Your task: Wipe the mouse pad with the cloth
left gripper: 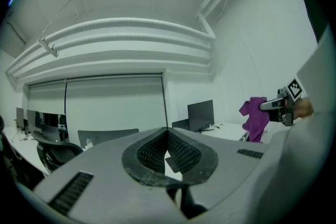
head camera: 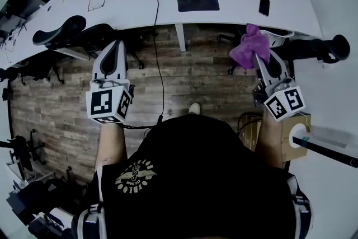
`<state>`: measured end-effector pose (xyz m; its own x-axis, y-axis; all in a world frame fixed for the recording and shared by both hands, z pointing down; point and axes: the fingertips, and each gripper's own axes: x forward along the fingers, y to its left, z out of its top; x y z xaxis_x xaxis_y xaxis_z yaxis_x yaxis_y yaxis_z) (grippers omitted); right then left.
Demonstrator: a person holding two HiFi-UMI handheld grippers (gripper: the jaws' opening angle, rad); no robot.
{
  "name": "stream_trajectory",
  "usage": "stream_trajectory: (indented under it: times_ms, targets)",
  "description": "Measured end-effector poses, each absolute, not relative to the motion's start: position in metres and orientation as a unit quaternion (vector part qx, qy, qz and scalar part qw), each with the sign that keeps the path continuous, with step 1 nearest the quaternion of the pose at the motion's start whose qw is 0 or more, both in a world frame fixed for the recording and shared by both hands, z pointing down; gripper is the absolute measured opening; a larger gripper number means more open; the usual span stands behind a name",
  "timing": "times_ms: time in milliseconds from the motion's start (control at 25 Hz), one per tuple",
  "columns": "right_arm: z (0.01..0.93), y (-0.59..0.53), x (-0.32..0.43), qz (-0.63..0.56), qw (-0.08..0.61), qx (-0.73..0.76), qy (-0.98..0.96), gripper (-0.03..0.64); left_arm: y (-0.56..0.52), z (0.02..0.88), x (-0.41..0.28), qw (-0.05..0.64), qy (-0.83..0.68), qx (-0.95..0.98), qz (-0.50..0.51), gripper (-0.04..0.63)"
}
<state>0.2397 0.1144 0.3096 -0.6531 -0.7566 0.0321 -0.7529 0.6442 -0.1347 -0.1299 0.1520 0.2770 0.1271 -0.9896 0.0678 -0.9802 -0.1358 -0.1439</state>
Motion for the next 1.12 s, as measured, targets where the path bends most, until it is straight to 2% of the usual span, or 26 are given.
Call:
stream_trajectory:
  times_ms: [200,600,1120]
  targets:
    - [0.309,0.095,0.247,-0.065,0.02,-0.401,0.914,0.084,0.145,0.27,-0.12,0.046,0.666,-0.741,-0.068,0.002]
    - [0.313,0.067,0.231,-0.078,0.024,-0.381,0.921,0.084,0.141,0.284,-0.14,0.028,0.686,-0.723,-0.075,0.002]
    - [0.312,0.013,0.233,-0.076,0.022,-0.408,0.909,0.084,0.067,0.287,-0.142,0.034,0.665,-0.744,-0.056,0.002]
